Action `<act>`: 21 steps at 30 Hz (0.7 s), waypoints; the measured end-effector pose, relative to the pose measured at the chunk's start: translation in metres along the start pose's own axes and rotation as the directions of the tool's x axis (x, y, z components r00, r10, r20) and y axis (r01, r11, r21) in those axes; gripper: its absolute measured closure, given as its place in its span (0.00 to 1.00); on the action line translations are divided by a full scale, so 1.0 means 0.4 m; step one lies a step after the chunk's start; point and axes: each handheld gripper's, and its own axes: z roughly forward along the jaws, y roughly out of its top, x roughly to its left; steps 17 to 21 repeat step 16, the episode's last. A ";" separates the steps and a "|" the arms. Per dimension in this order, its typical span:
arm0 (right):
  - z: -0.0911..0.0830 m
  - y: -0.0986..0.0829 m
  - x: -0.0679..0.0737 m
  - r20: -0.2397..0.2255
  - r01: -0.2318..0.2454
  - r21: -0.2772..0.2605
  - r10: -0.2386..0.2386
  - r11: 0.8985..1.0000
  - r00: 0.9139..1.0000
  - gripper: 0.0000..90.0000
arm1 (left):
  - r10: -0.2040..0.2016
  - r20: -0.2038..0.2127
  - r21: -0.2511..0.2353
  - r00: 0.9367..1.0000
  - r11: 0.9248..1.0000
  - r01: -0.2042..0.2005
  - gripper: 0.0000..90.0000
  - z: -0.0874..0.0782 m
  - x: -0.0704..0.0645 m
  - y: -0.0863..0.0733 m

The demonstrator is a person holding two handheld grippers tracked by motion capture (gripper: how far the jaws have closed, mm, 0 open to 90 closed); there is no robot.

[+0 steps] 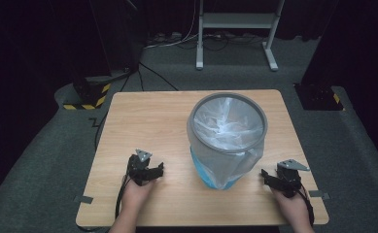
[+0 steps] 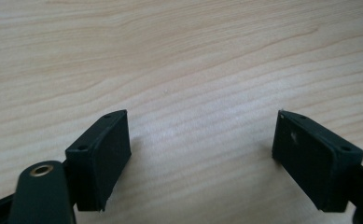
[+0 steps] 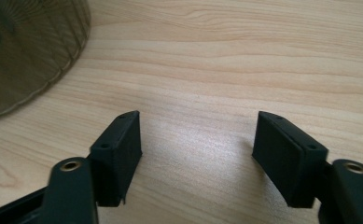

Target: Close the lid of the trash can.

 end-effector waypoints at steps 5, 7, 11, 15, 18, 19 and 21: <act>0.000 0.000 0.001 0.000 -0.006 0.001 0.006 1.000 1.000 0.35 | 0.001 0.000 -0.001 1.000 1.000 -0.001 0.21 -0.007 -0.004 -0.007; 0.000 -0.001 0.001 0.000 -0.008 0.001 0.008 1.000 1.000 0.35 | -0.002 -0.005 0.000 1.000 1.000 0.002 0.21 -0.008 -0.006 -0.008; 0.000 0.000 0.004 0.012 -0.011 0.001 0.011 1.000 1.000 0.35 | -0.004 -0.005 -0.001 1.000 1.000 0.004 0.21 -0.009 -0.010 -0.010; 0.000 0.000 0.005 0.014 -0.013 0.000 0.013 1.000 1.000 0.35 | 0.002 0.002 -0.002 1.000 1.000 -0.002 0.21 -0.013 -0.016 -0.013; 0.000 0.000 0.005 0.014 -0.013 0.000 0.013 1.000 1.000 0.35 | 0.006 0.004 -0.003 1.000 1.000 -0.006 0.21 -0.014 -0.017 -0.013; 0.000 0.000 0.005 0.014 -0.013 0.000 0.013 1.000 1.000 0.35 | 0.006 0.004 -0.003 1.000 1.000 -0.006 0.21 -0.014 -0.017 -0.013; 0.000 0.000 0.005 0.014 -0.013 0.000 0.013 1.000 1.000 0.35 | 0.006 0.004 -0.003 1.000 1.000 -0.006 0.21 -0.014 -0.017 -0.013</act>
